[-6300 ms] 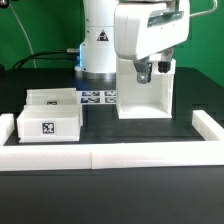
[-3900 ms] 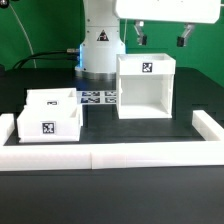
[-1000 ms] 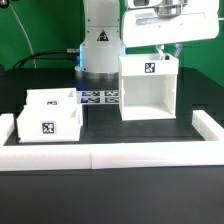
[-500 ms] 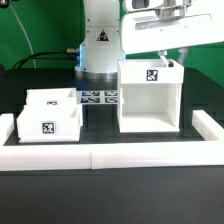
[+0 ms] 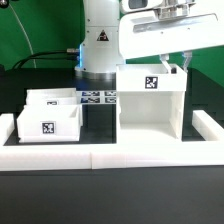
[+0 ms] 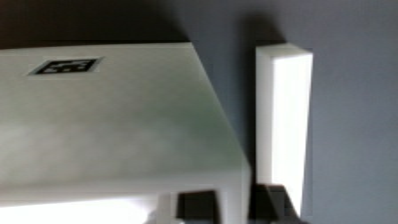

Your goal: Assemble drawer

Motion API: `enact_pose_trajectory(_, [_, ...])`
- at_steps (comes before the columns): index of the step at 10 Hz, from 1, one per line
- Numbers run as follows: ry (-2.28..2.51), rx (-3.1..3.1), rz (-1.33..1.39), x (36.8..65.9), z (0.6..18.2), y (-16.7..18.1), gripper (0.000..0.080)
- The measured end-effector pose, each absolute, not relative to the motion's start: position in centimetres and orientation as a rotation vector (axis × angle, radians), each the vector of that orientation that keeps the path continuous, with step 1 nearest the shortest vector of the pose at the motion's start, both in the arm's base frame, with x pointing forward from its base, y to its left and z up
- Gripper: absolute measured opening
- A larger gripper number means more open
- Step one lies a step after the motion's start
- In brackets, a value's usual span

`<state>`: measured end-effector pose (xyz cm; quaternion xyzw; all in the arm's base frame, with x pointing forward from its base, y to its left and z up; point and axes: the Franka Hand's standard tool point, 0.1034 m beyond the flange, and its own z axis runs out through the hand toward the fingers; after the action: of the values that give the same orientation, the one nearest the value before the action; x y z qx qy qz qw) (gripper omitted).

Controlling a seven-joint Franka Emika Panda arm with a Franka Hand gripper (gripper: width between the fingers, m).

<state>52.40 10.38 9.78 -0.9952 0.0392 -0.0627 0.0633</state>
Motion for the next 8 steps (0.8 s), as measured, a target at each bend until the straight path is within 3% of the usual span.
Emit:
enact_pose_trajectory(4, [0.093,-3.000,-0.254,56.4,9.8,9.5,0.0044])
enact_pose_trajectory(8, [0.168,-2.990,-0.259,56.6,10.0,9.5,0.0044])
